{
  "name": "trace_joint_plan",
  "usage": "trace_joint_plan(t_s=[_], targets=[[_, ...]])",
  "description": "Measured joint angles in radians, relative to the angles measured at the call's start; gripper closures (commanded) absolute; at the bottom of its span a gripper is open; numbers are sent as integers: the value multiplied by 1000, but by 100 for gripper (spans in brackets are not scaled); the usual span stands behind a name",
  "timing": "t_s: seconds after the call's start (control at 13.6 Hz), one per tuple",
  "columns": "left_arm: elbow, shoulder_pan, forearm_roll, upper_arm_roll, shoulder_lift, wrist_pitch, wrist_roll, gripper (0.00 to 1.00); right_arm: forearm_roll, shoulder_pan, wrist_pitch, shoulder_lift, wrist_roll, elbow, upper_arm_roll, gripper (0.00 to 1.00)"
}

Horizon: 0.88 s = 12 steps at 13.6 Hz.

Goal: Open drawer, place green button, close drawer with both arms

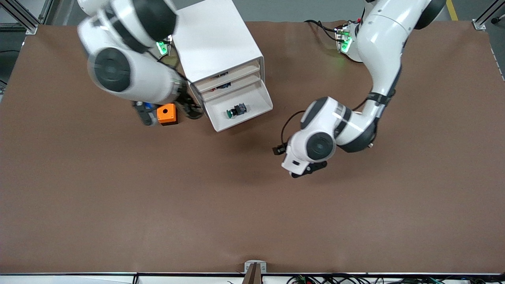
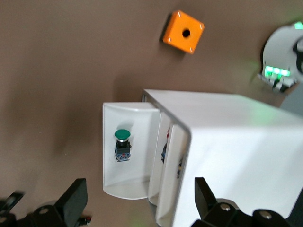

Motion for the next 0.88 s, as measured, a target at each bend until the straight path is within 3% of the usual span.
trace_joint_plan(t_s=[0.29,0.59,0.88], targets=[[-53,-169,42,5,21,163,-196,0,-88,-192,-61,-113,-470,-3,-2,0],[-154,-211,43,6,30,329,-265,0,-204,-338,-37,-127,-905,-18,-3,0],[-166,-295,44,3,30,369,-370,0,-238,-454,69,-141,-1216,-89,-3,0]])
